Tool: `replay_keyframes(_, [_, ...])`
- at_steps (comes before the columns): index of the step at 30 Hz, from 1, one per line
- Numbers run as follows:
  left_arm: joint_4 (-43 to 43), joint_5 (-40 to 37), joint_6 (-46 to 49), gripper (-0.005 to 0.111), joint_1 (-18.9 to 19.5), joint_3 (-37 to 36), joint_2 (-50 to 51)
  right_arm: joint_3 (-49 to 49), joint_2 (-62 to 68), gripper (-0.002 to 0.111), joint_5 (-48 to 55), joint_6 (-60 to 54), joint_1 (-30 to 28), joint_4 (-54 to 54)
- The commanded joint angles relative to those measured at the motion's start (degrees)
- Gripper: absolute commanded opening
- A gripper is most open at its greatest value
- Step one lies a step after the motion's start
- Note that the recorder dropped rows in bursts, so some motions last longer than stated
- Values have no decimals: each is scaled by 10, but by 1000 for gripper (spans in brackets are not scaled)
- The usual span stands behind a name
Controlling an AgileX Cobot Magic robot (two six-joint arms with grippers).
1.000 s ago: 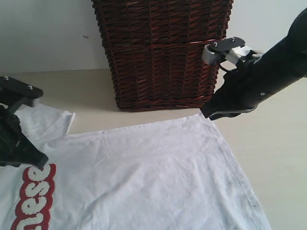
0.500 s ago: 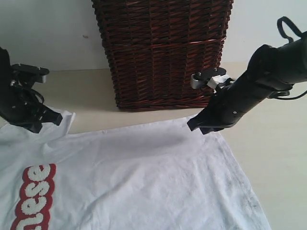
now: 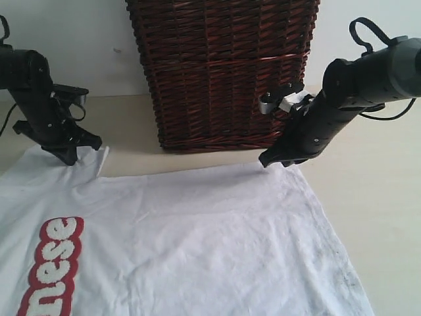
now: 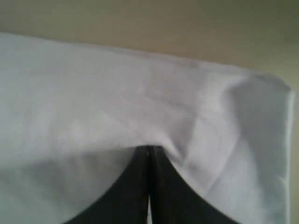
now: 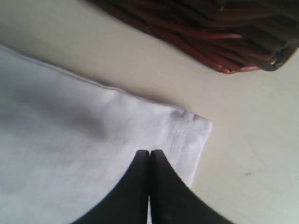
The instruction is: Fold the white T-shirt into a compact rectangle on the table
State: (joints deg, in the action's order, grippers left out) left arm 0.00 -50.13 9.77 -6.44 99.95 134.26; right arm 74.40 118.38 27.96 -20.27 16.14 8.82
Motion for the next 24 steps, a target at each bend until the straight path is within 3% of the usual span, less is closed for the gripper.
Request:
replay_keyframes(1, [-15, -34, 3, 0, 2, 86, 69, 5, -2, 0, 1, 5, 2, -13])
replay_keyframes(11, [-26, -92, -26, 0, 8, 274, 136, 5, -1, 0, 40, 6, 0, -50])
replay_keyframes(15, [-30, -92, -68, 0, 19, 290, 133, 5, 1, 0, 50, 55, 0, -97])
replay_keyframes(19, [-44, -127, -24, 0, 18, 290, 118, 5, 16, 0, 20, 137, 0, -180])
replay_keyframes(24, [-82, -162, 2, 0, 17, 290, 90, 13, 65, 0, 5, 155, 0, -180])
